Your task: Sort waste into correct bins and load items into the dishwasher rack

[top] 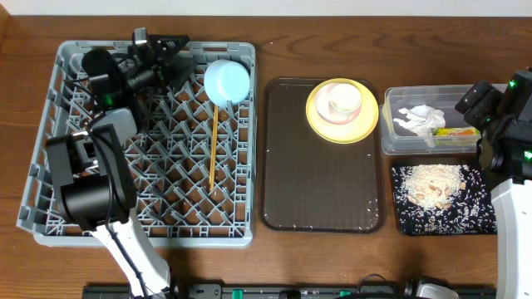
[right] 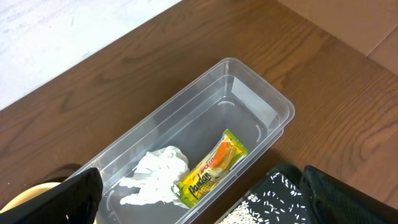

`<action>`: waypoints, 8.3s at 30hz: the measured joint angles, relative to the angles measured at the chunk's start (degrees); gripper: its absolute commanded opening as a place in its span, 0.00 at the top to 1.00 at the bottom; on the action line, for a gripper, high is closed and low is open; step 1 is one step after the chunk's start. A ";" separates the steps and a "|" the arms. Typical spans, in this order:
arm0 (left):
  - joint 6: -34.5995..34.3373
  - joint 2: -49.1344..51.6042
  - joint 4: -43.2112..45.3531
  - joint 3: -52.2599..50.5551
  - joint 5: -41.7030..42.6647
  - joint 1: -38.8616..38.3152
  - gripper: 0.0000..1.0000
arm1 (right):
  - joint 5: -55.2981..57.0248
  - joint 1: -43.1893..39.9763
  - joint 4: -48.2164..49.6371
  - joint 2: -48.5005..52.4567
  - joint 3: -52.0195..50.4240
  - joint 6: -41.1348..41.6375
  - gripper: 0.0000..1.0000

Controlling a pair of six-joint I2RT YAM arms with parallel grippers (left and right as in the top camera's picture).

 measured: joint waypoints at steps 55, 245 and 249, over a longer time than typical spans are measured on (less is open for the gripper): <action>61.75 -17.62 -58.90 2.25 -85.50 -39.95 0.89 | 0.00 0.00 -0.02 0.00 0.00 0.00 0.01; 58.55 -8.85 -96.19 34.12 -69.00 -59.41 0.85 | 0.00 0.00 -2.10 0.00 0.00 0.00 0.01; 59.10 -6.27 -95.95 34.12 -72.04 -61.94 0.83 | 0.00 0.00 -2.10 0.00 0.00 0.00 0.01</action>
